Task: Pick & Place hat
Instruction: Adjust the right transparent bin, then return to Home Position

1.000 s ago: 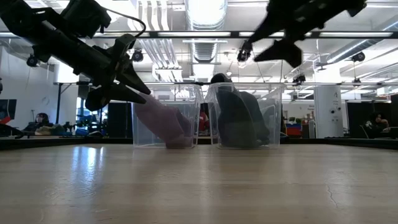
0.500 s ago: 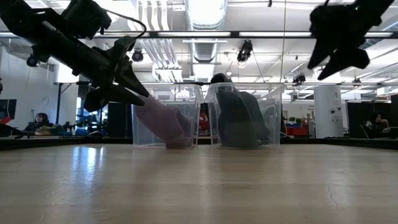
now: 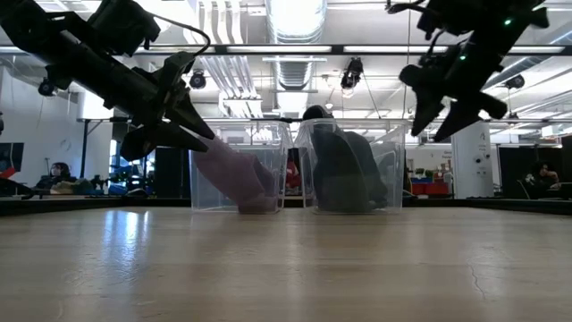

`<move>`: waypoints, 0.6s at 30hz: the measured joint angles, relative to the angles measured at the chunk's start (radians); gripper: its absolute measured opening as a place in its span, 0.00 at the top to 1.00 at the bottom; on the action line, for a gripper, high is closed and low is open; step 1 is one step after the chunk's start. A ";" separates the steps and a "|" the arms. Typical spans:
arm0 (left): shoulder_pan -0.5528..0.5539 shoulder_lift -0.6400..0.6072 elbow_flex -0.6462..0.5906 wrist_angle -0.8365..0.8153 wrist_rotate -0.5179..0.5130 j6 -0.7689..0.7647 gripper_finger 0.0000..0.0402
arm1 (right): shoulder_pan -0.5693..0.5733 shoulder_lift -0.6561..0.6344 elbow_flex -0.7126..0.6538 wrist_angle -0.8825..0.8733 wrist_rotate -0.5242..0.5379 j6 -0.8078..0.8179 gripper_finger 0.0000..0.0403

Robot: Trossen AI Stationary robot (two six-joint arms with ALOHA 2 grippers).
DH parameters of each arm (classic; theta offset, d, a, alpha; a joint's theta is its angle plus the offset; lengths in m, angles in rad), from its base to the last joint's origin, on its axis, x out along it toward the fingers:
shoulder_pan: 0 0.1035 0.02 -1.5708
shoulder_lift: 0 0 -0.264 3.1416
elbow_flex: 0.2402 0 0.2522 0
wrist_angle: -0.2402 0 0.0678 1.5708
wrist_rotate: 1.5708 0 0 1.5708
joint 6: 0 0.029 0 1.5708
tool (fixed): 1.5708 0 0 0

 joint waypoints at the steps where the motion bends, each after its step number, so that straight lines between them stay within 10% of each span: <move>1: 0.000 0.000 0.000 0.000 0.000 -0.001 0.71 | -0.003 0.015 0.000 0.023 -0.015 -0.022 0.39; 18: 0.000 0.000 0.000 -0.001 0.007 -0.005 0.71 | -0.002 0.012 0.016 0.031 -0.054 -0.096 0.39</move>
